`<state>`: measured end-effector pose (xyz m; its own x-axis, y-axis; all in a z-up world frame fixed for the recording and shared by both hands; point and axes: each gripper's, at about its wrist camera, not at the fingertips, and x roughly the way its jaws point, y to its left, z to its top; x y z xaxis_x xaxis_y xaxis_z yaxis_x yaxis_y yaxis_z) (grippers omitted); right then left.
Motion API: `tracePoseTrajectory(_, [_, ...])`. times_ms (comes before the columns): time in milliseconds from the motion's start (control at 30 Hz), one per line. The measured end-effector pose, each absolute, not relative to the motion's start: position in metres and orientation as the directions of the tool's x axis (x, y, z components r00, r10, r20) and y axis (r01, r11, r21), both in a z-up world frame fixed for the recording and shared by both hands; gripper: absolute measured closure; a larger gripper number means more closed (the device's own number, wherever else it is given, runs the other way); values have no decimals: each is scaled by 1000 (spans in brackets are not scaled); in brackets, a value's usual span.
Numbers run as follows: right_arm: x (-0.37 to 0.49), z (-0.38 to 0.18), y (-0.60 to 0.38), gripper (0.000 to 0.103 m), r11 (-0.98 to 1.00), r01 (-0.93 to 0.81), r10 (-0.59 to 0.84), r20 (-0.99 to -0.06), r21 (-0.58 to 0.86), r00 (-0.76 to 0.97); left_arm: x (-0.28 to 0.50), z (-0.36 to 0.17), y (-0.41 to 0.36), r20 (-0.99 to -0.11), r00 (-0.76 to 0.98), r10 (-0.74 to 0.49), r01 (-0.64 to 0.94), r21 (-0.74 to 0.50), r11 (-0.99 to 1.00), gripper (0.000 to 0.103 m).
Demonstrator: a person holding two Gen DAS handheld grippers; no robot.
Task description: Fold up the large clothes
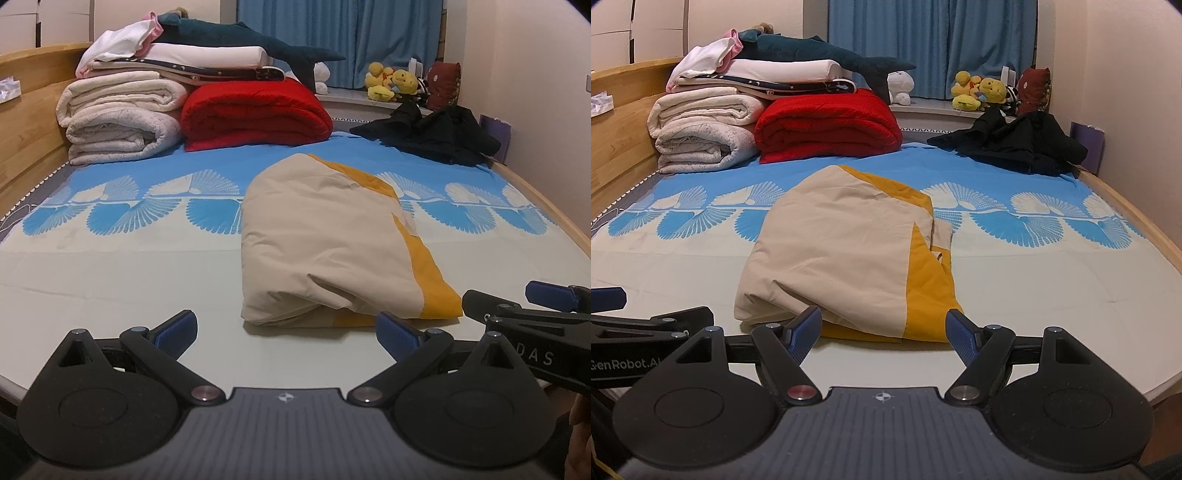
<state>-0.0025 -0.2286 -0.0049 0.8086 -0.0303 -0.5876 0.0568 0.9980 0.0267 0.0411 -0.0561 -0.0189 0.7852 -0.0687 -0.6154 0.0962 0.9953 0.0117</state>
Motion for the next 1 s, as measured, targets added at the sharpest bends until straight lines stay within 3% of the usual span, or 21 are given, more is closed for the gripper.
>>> tracePoseTrajectory(1000, [1,-9,-232,28,997,78,-51,-586,21,809,43,-25,-52,-621,777,-104,148,19,989,0])
